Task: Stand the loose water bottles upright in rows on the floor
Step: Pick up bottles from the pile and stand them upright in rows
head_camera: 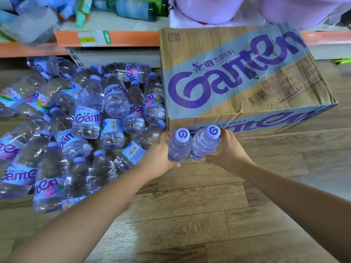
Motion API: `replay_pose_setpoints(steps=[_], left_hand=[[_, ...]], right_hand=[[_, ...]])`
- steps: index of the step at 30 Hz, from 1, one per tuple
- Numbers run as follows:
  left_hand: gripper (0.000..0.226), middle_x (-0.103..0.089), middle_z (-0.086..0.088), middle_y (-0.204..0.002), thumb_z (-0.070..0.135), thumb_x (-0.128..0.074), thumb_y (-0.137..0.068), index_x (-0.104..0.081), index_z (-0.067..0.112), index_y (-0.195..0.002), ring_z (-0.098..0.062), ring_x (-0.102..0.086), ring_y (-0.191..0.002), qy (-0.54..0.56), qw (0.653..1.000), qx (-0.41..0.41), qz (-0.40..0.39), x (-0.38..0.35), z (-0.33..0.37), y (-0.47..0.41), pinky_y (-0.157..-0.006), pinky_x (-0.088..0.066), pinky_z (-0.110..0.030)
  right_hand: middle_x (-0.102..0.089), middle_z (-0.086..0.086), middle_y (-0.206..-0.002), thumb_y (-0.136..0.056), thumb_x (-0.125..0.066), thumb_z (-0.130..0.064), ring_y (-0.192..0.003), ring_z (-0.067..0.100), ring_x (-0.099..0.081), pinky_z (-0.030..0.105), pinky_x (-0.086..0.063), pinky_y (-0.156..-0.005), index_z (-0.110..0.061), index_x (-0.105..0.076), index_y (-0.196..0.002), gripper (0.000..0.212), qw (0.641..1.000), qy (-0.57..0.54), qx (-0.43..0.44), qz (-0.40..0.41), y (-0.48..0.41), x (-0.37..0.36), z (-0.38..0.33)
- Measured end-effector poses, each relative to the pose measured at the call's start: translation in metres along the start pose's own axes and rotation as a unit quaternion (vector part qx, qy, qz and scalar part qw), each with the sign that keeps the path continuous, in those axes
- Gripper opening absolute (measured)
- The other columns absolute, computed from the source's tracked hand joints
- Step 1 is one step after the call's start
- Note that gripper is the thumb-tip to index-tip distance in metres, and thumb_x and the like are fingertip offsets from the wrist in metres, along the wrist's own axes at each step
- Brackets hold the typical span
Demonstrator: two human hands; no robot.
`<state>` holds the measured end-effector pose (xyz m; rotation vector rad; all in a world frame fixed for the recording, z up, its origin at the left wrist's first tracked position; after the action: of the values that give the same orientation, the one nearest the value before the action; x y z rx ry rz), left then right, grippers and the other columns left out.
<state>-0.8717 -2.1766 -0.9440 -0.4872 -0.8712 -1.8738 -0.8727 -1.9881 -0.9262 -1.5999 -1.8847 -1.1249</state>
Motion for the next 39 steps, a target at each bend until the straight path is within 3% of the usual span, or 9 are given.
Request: replay_pose_setpoints(steps=[4,9,13,20,26,28,32,35,39], left_hand=[[0.069,-0.036,-0.008,-0.143,0.024,-0.066,-0.084,-0.028,0.012,-0.140,-0.025,-0.039,-0.133,-0.091,0.995,-0.029,-0.030,0.042,-0.007,0.014,-0.109,-0.033,-0.032],[0.061,-0.035,-0.010,-0.144,0.026,-0.056,-0.090,-0.026,0.011,-0.142,-0.029,-0.045,-0.128,-0.107,0.994,0.013,0.001,0.123,-0.012,0.033,-0.102,-0.040,-0.037],[0.061,-0.035,-0.012,-0.146,0.028,-0.054,-0.092,-0.026,0.011,-0.143,-0.030,-0.044,-0.128,-0.114,0.992,0.062,0.009,0.173,-0.024,0.043,-0.102,-0.038,-0.036],[0.054,-0.050,-0.014,-0.134,0.028,-0.055,-0.092,-0.034,0.011,-0.138,-0.031,-0.049,-0.122,-0.127,0.982,0.130,0.041,0.219,-0.062,0.013,-0.100,-0.041,-0.037],[0.046,-0.052,-0.016,-0.133,0.026,-0.053,-0.094,-0.041,0.009,-0.135,-0.031,-0.050,-0.121,-0.117,0.975,0.176,0.062,0.248,-0.067,-0.032,-0.096,-0.040,-0.034],[0.043,-0.054,-0.015,-0.131,0.026,-0.052,-0.094,-0.043,0.009,-0.133,-0.031,-0.052,-0.117,-0.112,0.974,0.186,0.059,0.249,-0.075,-0.044,-0.094,-0.042,-0.035],[0.036,-0.059,-0.015,-0.125,0.022,-0.050,-0.094,-0.048,0.007,-0.127,-0.032,-0.055,-0.113,-0.147,0.975,0.159,0.050,0.242,-0.088,-0.079,-0.091,-0.045,-0.036],[0.029,-0.061,-0.016,-0.117,0.023,-0.050,-0.093,-0.054,0.006,-0.117,-0.033,-0.055,-0.108,-0.159,0.977,0.124,0.070,0.244,-0.093,-0.113,-0.086,-0.043,-0.036],[0.032,-0.059,-0.018,-0.122,0.025,-0.051,-0.092,-0.054,0.006,-0.118,-0.034,-0.053,-0.115,-0.194,0.972,0.111,0.065,0.248,-0.112,-0.164,-0.093,-0.045,-0.040]], right_hand=[[-0.060,0.002,-0.094,-0.071,-0.055,-0.044,-0.087,0.021,-0.059,0.028,-0.045,-0.077,-0.009,-0.060,-0.104,0.048,0.976,0.094,0.137,0.138,0.018,0.049,-0.057],[-0.062,0.008,-0.088,-0.079,-0.050,-0.037,-0.081,0.029,-0.062,0.029,-0.048,-0.067,-0.005,-0.062,-0.094,0.038,0.955,0.153,0.218,0.129,0.010,0.061,-0.158],[-0.056,0.008,-0.111,-0.090,-0.056,-0.023,-0.108,0.026,-0.051,0.030,-0.042,-0.081,-0.006,-0.057,-0.110,0.026,0.972,0.145,0.184,0.026,-0.030,0.035,-0.212],[-0.047,0.018,-0.132,-0.096,-0.046,-0.020,-0.121,0.032,-0.047,0.033,-0.042,-0.095,-0.002,-0.049,-0.127,0.036,0.961,0.211,0.125,-0.131,-0.108,-0.029,-0.231],[-0.048,0.021,-0.131,-0.096,-0.041,-0.014,-0.122,0.034,-0.046,0.033,-0.043,-0.093,0.003,-0.047,-0.126,0.034,0.941,0.244,0.097,-0.214,-0.154,-0.051,-0.230],[-0.046,0.023,-0.132,-0.096,-0.039,-0.011,-0.118,0.033,-0.047,0.032,-0.042,-0.085,0.005,-0.046,-0.126,0.035,0.941,0.237,0.074,-0.228,-0.171,-0.053,-0.233],[-0.052,0.021,-0.129,-0.096,-0.039,-0.008,-0.081,0.024,-0.053,0.032,-0.040,-0.078,0.004,-0.052,-0.124,0.033,0.945,0.240,0.067,-0.212,-0.217,-0.063,-0.240],[-0.054,0.018,-0.128,-0.095,-0.040,-0.009,-0.113,0.031,-0.056,0.033,-0.047,-0.090,0.004,-0.052,-0.124,0.034,0.949,0.243,0.062,-0.194,-0.245,-0.079,-0.239],[-0.058,0.014,-0.123,-0.091,-0.045,-0.008,-0.109,0.028,-0.058,0.033,-0.051,-0.091,-0.002,-0.057,-0.118,0.030,0.953,0.255,0.035,-0.162,-0.272,-0.094,-0.225]])
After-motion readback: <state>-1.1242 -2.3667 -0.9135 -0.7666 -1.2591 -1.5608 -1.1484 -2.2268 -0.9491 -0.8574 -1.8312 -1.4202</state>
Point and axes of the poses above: each hand's wrist, its own y-axis away from the middle knuckle, its own x-axis out of the back of the hand, z = x × y, the point moved 9 cm from there along -y, towards the middle knuckle
